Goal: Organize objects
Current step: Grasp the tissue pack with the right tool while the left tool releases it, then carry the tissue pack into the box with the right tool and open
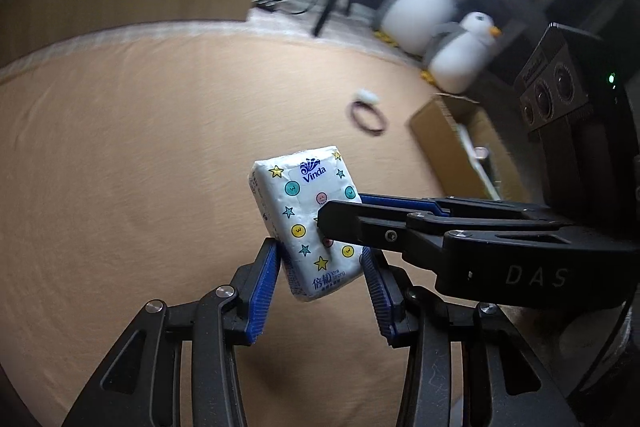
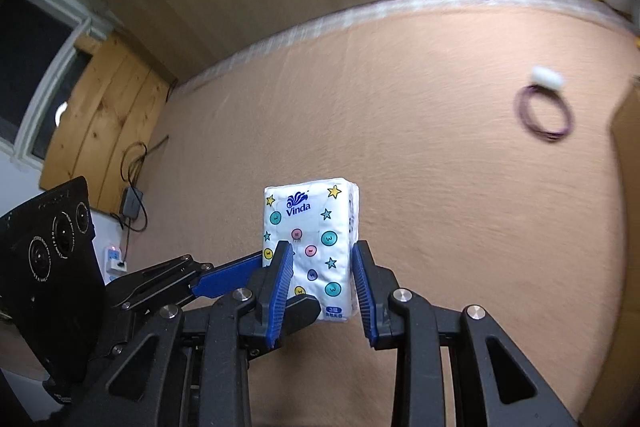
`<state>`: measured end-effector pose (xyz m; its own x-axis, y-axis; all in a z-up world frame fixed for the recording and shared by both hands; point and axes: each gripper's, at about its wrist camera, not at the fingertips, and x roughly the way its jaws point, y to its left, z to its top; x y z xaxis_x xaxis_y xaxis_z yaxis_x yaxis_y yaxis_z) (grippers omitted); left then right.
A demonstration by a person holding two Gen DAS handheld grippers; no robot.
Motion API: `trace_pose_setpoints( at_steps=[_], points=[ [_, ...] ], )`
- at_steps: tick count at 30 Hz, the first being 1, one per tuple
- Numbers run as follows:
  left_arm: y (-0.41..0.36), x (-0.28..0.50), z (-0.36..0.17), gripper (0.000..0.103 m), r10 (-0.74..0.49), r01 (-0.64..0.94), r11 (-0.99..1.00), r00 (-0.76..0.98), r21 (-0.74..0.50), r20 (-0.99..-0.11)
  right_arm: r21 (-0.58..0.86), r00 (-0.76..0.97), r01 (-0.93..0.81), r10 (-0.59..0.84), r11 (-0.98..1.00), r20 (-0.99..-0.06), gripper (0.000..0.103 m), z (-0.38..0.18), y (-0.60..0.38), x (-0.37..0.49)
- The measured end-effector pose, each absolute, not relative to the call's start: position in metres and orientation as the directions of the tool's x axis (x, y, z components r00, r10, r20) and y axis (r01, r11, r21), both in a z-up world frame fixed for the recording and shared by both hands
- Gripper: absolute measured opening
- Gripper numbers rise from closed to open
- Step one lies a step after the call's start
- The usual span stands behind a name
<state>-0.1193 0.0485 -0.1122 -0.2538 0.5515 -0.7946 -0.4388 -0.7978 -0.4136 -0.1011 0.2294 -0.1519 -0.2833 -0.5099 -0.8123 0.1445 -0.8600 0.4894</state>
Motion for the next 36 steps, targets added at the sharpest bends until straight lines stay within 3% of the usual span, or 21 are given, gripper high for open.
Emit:
trace_pose_setpoints(
  at_steps=[12,26,36],
  points=[
    [0.158,-0.094,-0.074,0.044,0.616,-0.595,-0.695,-0.204,-0.403,-0.761,0.440,-0.434,0.044,-0.414,-0.897,-0.800,0.028,-0.107,0.328,-0.066],
    [0.270,-0.059,-0.074,0.044,0.641,-0.710,-0.585,-0.108,-0.393,-0.760,0.428,-0.505,-0.095,-0.327,-0.899,-0.799,0.028,-0.100,0.433,-0.038],
    [0.308,-0.045,-0.082,0.044,0.624,-0.746,-0.554,-0.080,-0.369,-0.777,0.426,-0.514,-0.141,-0.302,-0.894,-0.803,0.028,-0.107,0.472,-0.030]
  ],
)
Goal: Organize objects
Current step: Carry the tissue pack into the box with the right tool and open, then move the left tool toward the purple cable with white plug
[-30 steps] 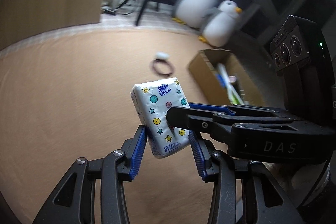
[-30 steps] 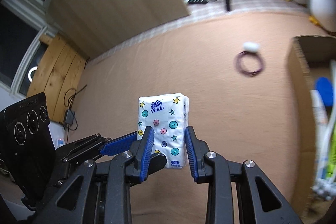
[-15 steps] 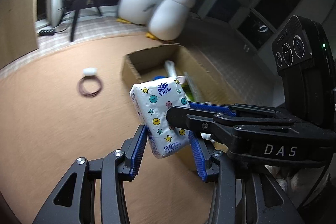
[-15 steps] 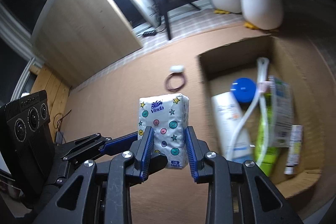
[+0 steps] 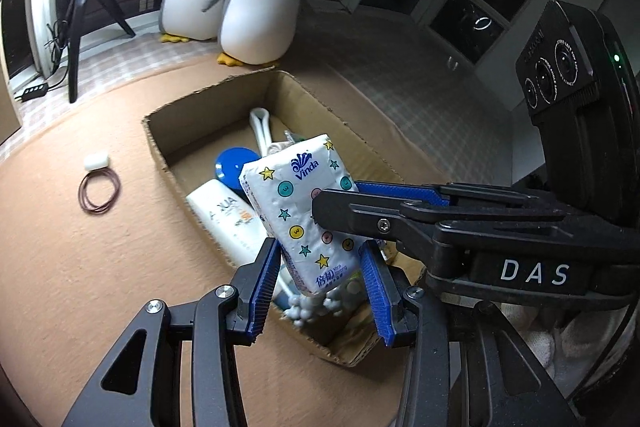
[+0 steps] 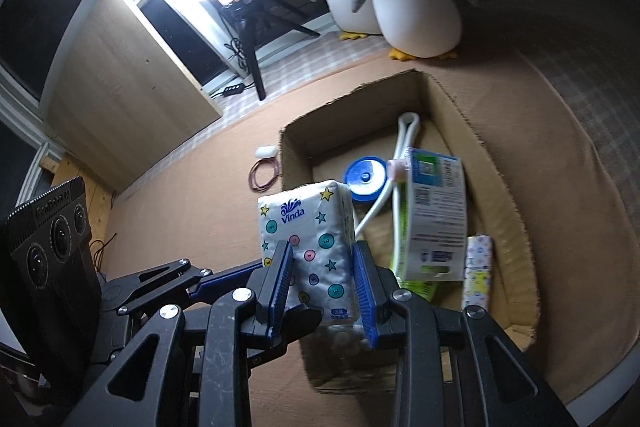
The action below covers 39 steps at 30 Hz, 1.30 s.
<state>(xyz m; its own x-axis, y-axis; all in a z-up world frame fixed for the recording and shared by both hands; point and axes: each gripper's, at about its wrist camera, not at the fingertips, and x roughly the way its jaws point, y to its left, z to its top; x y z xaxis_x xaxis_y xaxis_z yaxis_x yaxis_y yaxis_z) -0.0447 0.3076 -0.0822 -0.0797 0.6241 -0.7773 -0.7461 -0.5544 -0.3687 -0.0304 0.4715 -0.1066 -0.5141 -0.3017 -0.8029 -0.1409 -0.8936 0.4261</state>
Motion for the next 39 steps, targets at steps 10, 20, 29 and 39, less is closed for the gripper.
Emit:
trace_pose_setpoints(
  at_steps=[10,20,29,39],
  points=[
    [0.318,-0.043,-0.087,0.044,0.618,-0.753,-0.548,-0.070,-0.366,-0.783,0.427,-0.515,-0.155,-0.296,-0.891,-0.804,0.028,-0.109,0.484,-0.027],
    [0.322,-0.042,-0.094,0.047,0.598,-0.759,-0.550,-0.065,-0.350,-0.799,0.387,-0.518,-0.176,-0.249,-0.905,-0.819,0.033,-0.108,0.486,-0.024],
    [0.300,-0.053,-0.095,0.047,0.595,-0.733,-0.583,-0.092,-0.351,-0.798,0.355,-0.537,-0.215,-0.193,-0.910,-0.821,0.045,-0.104,0.492,-0.015],
    [0.240,-0.087,-0.104,0.047,0.551,-0.634,-0.697,-0.174,-0.336,-0.816,0.331,-0.558,-0.209,-0.165,-0.920,-0.813,0.050,-0.101,0.481,-0.001]
  ],
)
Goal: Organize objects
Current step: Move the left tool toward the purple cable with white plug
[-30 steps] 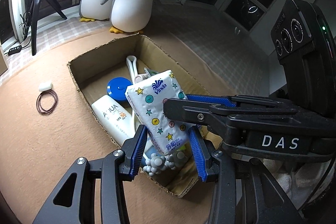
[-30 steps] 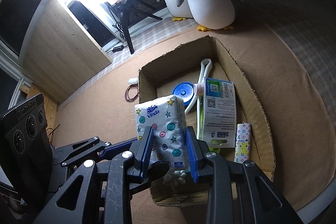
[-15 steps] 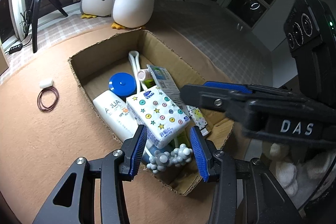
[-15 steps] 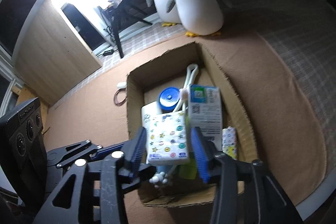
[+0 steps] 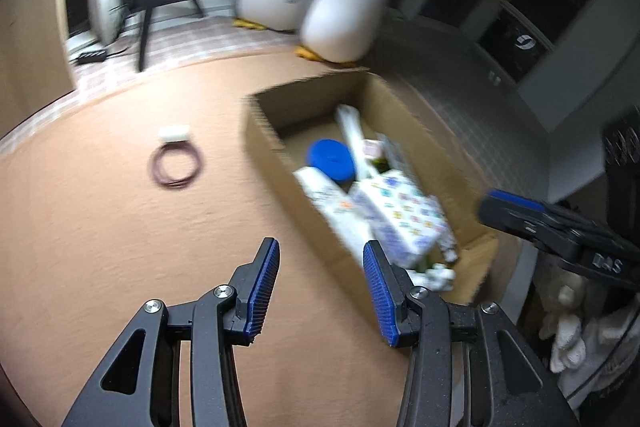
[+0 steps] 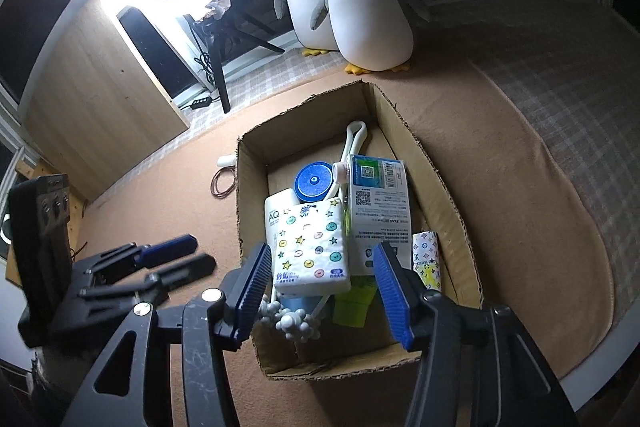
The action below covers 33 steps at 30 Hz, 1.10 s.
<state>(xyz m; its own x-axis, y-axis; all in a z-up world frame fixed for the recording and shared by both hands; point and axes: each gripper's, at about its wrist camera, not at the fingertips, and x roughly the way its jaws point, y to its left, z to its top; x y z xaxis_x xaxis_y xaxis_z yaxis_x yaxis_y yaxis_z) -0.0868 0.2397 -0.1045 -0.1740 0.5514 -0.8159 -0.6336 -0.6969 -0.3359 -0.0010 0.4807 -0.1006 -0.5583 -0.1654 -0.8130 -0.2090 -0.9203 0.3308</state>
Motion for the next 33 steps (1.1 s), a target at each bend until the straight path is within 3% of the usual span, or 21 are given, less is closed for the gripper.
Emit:
trace_pose_setpoints(
  at_steps=[13,33],
  points=[
    [0.182,-0.171,-0.162,0.049,0.389,-0.389,-0.880,-0.254,-0.274,-0.886,0.375,-0.554,-0.200,-0.211,-0.905,-0.805,0.051,-0.119,0.465,0.011],
    [0.242,-0.236,-0.199,0.049,0.175,-0.429,-0.903,-0.299,-0.032,-0.938,0.350,-0.575,-0.236,-0.160,-0.907,-0.802,0.051,-0.113,0.463,0.032]
  ],
)
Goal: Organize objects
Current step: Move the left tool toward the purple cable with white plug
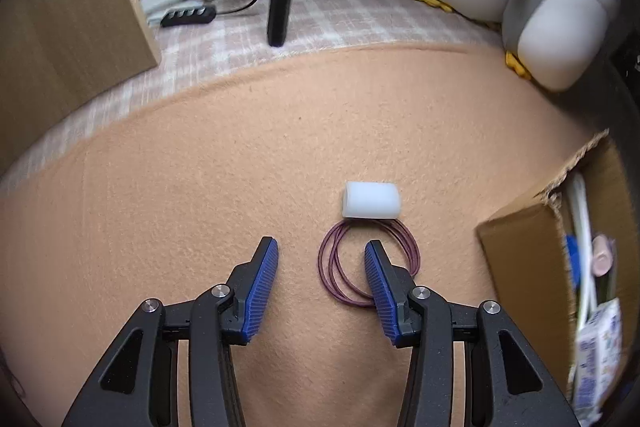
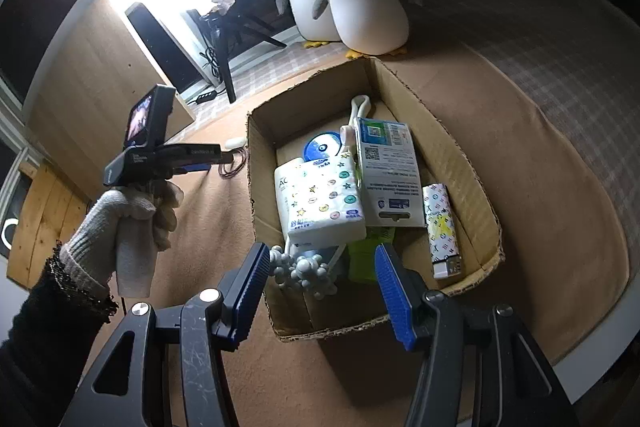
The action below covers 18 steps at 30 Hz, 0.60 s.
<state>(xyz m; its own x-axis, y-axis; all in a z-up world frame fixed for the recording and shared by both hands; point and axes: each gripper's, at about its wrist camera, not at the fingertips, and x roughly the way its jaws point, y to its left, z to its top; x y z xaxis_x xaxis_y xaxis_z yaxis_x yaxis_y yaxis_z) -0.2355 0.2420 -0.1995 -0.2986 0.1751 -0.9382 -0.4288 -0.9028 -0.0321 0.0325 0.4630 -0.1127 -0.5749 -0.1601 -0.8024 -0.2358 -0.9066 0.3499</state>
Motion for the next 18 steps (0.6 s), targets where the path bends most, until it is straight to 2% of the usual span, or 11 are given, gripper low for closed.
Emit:
trace_pose_setpoints(
  at_steps=[7,18],
  points=[
    [0.235,-0.229,-0.201,0.051,0.170,-0.456,-0.890,-0.300,-0.015,-0.939,0.352,-0.569,-0.222,-0.172,-0.910,-0.804,0.051,-0.110,0.454,0.031],
    [0.173,-0.192,-0.203,0.051,0.187,-0.466,-0.885,-0.307,-0.024,-0.933,0.356,-0.555,-0.141,-0.224,-0.924,-0.801,0.051,-0.106,0.418,0.013]
  ],
)
